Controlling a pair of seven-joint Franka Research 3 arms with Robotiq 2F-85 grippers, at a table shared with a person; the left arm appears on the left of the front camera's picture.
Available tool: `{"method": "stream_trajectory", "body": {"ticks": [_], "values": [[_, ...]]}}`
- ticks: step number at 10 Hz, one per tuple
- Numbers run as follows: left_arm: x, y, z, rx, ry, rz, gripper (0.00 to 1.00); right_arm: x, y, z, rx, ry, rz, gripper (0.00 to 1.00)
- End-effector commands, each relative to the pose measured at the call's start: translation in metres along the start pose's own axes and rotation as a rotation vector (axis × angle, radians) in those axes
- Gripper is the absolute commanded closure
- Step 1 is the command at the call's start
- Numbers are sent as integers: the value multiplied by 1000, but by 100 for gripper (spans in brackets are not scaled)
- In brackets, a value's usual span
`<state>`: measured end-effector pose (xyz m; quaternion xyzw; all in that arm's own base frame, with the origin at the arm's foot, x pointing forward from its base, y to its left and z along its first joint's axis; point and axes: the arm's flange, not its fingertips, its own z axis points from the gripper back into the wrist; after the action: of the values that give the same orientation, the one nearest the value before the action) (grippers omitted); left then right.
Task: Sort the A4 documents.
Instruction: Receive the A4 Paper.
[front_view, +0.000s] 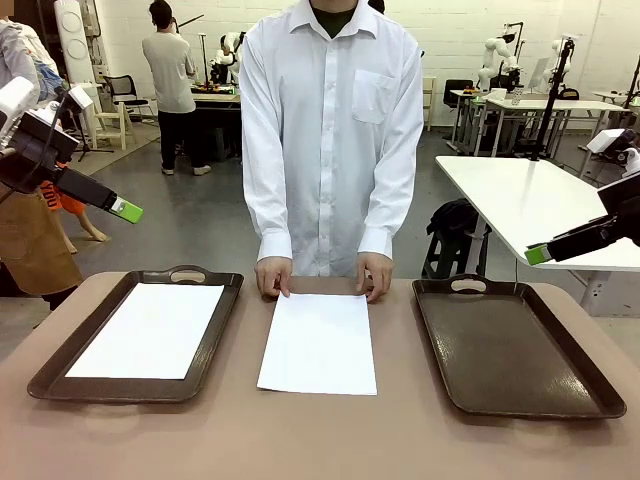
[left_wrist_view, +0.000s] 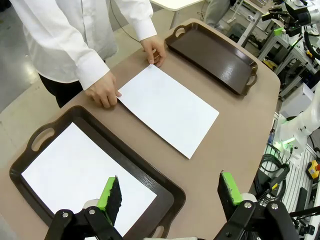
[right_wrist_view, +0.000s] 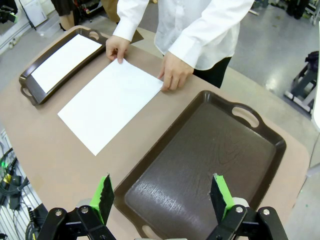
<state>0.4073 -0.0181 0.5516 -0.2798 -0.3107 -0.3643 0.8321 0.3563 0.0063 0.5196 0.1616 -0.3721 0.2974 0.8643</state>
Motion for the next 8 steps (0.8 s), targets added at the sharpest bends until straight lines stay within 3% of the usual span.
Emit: {"method": "stream_trajectory", "body": {"ticks": [1, 8], "values": [[-1, 0, 1, -10, -6, -9, 0, 0, 0, -1, 2, 1, -1, 0], [-1, 0, 1, -10, -6, -9, 0, 0, 0, -1, 2, 1, -1, 0]]}}
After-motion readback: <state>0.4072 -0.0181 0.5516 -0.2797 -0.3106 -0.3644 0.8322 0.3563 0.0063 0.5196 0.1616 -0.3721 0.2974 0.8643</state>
